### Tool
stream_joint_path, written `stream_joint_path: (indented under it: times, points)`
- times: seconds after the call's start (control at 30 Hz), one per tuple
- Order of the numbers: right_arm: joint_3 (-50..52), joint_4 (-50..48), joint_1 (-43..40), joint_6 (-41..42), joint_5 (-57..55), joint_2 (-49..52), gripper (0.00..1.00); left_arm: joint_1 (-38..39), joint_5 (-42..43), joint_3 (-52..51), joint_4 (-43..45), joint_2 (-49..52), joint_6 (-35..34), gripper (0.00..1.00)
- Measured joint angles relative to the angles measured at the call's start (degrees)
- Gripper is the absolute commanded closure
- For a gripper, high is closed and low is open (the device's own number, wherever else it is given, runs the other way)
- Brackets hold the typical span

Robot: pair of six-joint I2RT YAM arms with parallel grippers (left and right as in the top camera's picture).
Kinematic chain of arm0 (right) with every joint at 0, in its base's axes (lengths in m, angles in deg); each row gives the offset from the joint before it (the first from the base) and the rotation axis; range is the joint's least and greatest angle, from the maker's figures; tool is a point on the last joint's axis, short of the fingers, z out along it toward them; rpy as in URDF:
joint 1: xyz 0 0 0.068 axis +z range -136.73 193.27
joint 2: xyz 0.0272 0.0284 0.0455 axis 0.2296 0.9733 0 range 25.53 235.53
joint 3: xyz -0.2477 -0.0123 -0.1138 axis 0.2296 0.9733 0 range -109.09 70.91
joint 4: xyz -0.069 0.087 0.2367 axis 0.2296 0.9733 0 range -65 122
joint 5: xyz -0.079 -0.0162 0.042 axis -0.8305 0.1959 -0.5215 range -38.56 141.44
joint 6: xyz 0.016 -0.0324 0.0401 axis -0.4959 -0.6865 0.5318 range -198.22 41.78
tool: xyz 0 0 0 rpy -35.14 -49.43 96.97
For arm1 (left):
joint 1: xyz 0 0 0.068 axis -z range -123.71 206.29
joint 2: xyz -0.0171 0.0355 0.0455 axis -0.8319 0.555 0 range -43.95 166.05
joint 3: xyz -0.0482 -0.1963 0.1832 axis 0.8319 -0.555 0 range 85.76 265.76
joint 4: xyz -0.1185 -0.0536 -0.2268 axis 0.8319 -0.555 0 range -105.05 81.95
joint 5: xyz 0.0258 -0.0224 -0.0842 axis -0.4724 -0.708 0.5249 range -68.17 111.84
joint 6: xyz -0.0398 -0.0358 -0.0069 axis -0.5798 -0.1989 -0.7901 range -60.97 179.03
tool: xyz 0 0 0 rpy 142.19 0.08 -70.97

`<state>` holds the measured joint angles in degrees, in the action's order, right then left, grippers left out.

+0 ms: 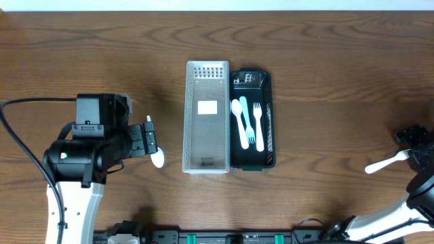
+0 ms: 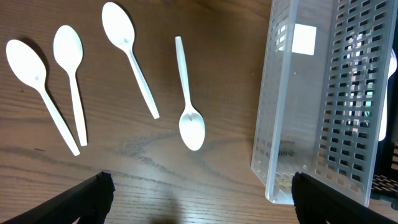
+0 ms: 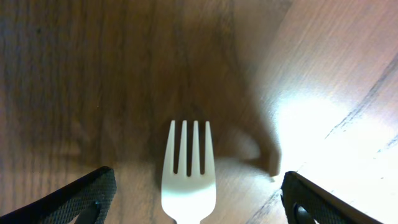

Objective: Pack container
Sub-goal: 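Move the right gripper to the last white fork and grasp it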

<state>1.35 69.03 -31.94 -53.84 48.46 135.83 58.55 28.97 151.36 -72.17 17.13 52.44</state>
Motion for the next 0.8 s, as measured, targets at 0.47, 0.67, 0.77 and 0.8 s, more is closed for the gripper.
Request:
stream_joint_path:
  times: [0.47, 0.67, 0.77, 0.8]
  points:
    - [1.88, -2.43, 0.0, 0.37, -0.22, 0.02, 0.11, 0.0, 0.0, 0.0, 0.0, 0.0, 0.0, 0.07]
    - [1.97, -3.04, 0.0, 0.48, 0.28, 0.02, 0.26, 0.0, 0.0, 0.0, 0.0, 0.0, 0.0, 0.07]
    - [2.01, -3.1, 0.0, 0.66, 0.28, 0.02, 0.4, 0.0, 0.0, 0.0, 0.0, 0.0, 0.0, 0.07]
    - [2.03, -3.1, 0.0, 0.61, 0.26, 0.02, 0.42, 0.0, 0.0, 0.0, 0.0, 0.0, 0.0, 0.07]
